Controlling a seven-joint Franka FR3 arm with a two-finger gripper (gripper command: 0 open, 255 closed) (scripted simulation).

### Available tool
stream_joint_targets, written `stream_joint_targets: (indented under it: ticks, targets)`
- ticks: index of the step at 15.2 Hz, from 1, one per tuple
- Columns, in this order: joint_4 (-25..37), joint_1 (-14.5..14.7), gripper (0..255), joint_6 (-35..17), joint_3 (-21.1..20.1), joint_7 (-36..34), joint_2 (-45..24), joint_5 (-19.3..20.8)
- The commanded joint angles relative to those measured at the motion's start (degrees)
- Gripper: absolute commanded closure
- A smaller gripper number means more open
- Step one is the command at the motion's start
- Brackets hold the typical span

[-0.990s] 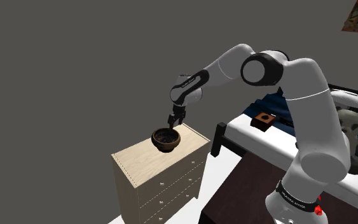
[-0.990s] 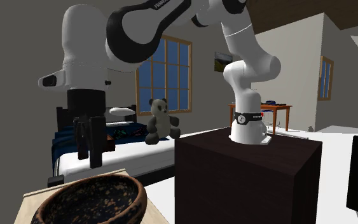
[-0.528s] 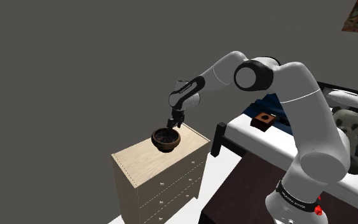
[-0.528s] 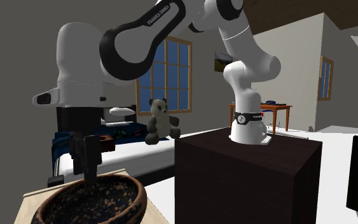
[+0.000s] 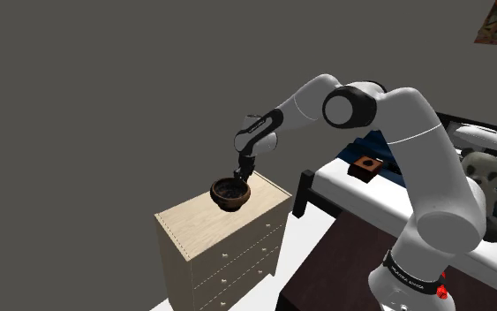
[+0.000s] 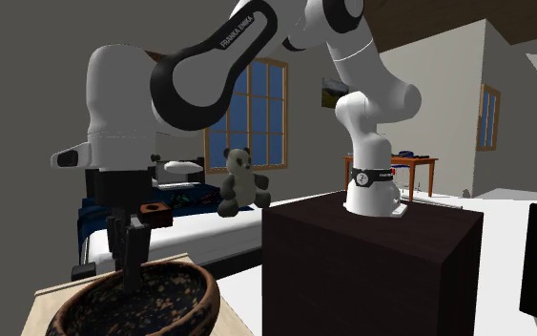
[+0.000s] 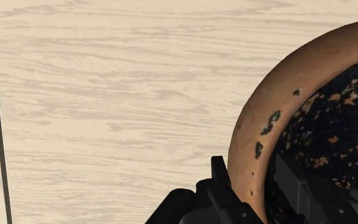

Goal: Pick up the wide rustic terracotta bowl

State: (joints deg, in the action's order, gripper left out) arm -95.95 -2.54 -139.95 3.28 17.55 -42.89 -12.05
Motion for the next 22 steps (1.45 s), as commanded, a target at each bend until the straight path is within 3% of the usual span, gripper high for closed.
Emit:
stream_joint_targets:
  ticks: [1,22]
  targets:
    - [0.0,0.01,255,-0.05,-0.01,-0.01,-0.06,-0.01]
    - [-0.87,0.58,255,7.31,0.97,-1.4,8.2,1.25]
